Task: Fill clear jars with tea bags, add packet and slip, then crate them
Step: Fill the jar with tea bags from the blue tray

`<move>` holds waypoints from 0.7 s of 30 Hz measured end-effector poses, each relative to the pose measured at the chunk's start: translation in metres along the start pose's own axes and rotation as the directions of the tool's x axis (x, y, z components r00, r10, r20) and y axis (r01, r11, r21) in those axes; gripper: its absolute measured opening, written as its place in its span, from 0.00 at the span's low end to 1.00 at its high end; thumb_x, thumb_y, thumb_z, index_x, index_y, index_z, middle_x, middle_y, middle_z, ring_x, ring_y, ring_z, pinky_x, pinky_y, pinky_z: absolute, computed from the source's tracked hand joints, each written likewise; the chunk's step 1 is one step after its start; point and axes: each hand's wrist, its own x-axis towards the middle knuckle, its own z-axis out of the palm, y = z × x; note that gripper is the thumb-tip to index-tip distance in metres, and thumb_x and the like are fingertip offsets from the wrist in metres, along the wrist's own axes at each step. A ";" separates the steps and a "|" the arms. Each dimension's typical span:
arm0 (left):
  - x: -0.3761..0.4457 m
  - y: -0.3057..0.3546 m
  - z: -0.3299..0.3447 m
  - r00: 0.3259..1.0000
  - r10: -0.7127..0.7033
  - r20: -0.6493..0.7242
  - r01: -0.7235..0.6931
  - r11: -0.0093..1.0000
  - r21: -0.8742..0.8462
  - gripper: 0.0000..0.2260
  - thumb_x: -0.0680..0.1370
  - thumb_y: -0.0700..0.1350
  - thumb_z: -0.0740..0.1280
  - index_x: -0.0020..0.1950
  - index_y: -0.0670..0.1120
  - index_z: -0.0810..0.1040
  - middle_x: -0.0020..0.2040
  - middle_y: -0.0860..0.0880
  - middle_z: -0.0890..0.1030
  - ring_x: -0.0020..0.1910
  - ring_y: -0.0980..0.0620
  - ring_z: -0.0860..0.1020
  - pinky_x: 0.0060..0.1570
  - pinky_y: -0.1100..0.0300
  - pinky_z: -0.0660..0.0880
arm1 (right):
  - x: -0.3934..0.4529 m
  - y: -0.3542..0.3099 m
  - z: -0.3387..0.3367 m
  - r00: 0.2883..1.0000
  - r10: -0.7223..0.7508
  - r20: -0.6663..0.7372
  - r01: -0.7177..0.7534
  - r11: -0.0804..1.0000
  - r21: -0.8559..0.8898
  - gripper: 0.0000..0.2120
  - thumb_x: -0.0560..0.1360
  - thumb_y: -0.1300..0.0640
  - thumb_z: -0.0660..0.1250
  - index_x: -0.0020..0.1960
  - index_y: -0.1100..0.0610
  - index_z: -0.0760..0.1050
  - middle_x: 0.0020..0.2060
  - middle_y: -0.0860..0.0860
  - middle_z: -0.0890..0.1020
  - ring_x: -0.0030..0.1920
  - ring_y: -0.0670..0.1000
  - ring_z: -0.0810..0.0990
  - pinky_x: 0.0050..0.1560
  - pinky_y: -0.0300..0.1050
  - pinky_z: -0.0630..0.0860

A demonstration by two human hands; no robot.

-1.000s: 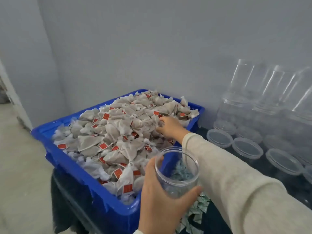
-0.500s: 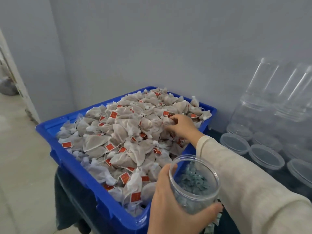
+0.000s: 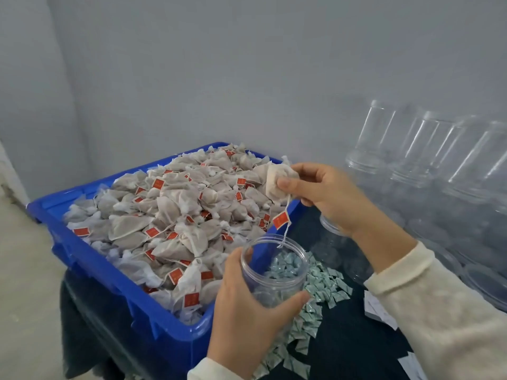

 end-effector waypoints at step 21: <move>-0.002 -0.004 0.000 0.998 0.053 -0.026 -0.051 0.997 0.061 0.43 0.55 0.65 0.76 0.66 0.56 0.66 0.54 0.67 0.74 0.56 0.69 0.73 0.50 0.75 0.70 | -0.061 0.024 0.018 0.990 0.119 0.077 -0.055 0.826 -0.561 0.10 0.63 0.40 0.77 0.35 0.43 0.79 0.50 0.35 0.69 0.55 0.37 0.67 0.45 0.30 0.63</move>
